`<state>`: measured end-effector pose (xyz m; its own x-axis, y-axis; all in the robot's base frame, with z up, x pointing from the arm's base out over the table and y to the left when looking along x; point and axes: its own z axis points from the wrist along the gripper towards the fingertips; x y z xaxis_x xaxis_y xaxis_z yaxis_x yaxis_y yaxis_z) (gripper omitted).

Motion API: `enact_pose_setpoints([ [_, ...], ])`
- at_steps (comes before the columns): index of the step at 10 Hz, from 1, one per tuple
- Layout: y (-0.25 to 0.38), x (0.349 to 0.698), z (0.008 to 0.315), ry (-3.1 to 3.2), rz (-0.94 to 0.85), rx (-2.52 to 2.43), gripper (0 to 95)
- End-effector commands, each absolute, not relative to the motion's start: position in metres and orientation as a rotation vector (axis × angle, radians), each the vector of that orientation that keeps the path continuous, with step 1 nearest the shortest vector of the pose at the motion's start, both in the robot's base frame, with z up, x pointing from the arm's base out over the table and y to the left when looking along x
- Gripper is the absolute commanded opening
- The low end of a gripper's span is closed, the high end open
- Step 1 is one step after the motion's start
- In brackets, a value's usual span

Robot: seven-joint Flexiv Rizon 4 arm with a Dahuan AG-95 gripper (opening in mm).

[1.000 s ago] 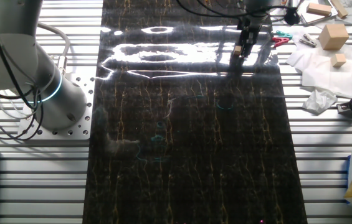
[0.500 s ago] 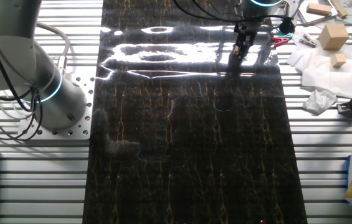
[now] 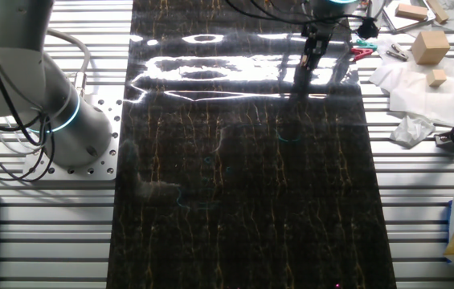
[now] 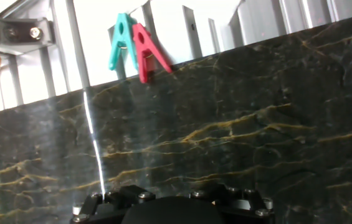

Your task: Use the gripper to push the small block from left to right

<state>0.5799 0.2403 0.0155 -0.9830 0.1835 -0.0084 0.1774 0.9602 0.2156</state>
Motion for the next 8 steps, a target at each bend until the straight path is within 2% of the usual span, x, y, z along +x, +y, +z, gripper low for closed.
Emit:
enact_pose_setpoints([
  [1,0.246,0.581,0.014,3.076,0.335,0.299,76.0],
  [8,0.266,0.59,0.017,3.068,0.34,0.36,76.0],
])
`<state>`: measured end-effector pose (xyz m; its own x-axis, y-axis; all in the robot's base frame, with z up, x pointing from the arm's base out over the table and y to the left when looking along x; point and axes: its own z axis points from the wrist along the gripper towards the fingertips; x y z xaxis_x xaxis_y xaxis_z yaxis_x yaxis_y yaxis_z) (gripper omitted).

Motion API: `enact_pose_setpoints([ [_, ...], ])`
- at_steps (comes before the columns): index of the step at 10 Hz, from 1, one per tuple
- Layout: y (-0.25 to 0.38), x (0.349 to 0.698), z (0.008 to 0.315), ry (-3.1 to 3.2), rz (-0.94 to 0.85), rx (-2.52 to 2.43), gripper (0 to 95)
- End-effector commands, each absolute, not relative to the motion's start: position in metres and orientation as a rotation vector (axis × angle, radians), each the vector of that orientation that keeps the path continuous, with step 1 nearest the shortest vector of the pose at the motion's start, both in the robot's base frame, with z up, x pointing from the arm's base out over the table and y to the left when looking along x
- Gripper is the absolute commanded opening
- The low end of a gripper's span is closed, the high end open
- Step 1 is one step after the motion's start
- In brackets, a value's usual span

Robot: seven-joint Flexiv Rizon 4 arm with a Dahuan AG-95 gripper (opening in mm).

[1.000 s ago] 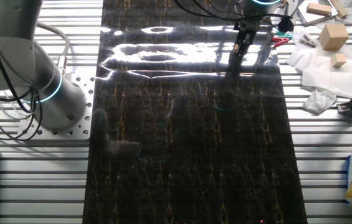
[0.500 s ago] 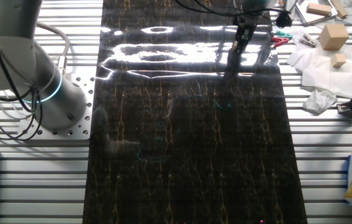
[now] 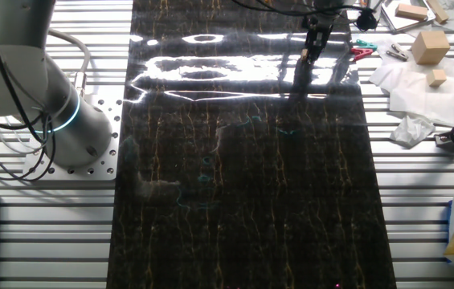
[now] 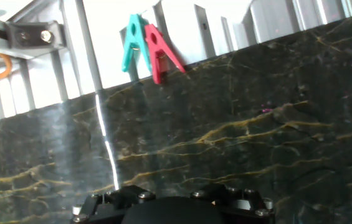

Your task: Use the gripper to push the small block from left to right

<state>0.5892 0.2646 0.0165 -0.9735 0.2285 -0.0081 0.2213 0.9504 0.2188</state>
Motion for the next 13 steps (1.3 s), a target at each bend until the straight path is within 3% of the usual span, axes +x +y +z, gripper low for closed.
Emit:
enact_pose_setpoints([
  [1,0.269,0.591,0.017,3.068,0.341,0.37,76.0],
  [13,0.281,0.595,0.017,3.071,0.284,0.351,76.0],
])
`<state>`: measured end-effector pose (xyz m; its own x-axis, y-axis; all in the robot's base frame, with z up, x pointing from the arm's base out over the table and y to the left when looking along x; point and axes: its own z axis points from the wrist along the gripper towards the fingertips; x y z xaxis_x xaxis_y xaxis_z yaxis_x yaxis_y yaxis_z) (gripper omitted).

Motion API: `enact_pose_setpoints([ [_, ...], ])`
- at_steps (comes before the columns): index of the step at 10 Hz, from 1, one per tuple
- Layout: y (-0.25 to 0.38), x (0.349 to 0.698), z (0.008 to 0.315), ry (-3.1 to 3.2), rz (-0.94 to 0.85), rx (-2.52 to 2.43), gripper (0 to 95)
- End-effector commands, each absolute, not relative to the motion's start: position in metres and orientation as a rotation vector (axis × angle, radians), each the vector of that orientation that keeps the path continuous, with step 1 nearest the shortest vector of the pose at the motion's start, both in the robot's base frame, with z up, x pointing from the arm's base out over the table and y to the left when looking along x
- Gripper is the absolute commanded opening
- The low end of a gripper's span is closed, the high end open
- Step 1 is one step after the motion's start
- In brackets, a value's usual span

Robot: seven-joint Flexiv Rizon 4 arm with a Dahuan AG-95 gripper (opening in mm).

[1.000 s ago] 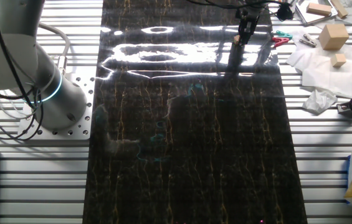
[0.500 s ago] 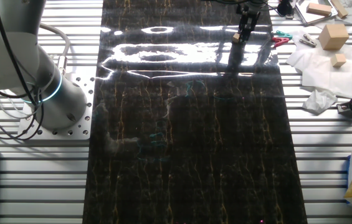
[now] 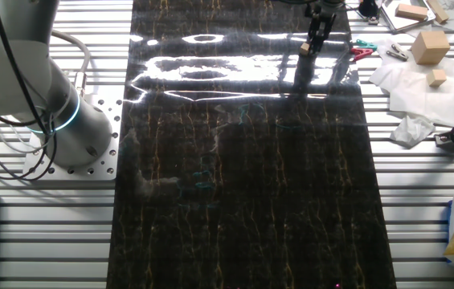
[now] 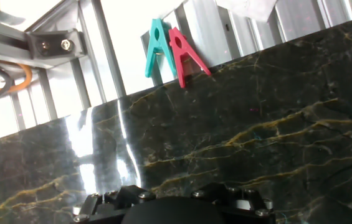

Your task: Use the gripper to push the small block from left to right

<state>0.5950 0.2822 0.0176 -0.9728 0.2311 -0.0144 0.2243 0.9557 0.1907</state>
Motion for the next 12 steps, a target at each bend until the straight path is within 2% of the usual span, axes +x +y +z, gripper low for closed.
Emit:
enact_pose_setpoints([
  [1,0.281,0.595,0.017,3.071,0.271,0.338,76.0],
  [12,0.269,0.594,0.02,3.08,0.223,0.275,76.0],
])
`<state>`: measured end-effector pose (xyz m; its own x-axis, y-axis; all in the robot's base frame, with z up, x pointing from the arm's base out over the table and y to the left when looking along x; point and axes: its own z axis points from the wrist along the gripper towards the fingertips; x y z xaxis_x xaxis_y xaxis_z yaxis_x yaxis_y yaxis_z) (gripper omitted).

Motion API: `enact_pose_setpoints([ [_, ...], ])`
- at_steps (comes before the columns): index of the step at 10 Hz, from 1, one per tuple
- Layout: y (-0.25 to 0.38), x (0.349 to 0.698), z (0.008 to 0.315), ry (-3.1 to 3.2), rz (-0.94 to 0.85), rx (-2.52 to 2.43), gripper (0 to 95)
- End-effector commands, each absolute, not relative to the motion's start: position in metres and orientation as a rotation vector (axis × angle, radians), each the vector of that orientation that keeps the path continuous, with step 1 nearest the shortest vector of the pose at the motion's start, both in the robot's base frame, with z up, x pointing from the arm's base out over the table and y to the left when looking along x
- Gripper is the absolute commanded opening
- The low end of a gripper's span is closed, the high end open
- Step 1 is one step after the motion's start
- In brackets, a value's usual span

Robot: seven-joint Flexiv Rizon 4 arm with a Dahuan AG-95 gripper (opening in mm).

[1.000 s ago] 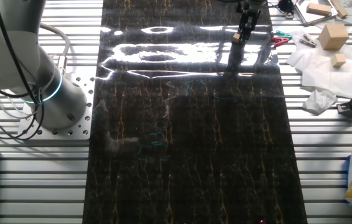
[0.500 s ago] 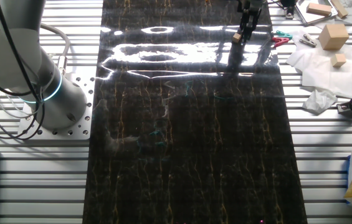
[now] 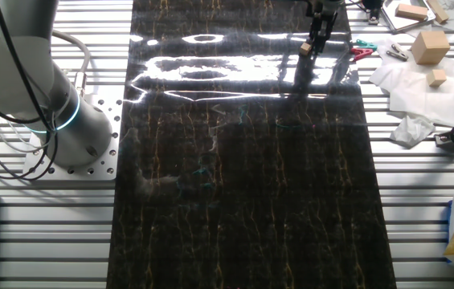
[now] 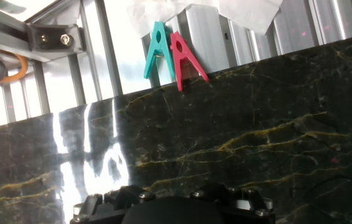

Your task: Use the gripper to push the small block from left to right

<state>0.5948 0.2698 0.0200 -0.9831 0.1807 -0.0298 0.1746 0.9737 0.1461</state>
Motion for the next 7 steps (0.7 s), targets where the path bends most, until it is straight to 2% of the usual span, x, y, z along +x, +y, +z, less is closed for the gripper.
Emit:
enact_pose_setpoints([
  [1,0.2681,0.5934,0.0196,3.08,0.222,0.272,76.0],
  [7,0.2672,0.5879,0.0221,3.079,0.274,0.321,76.0],
])
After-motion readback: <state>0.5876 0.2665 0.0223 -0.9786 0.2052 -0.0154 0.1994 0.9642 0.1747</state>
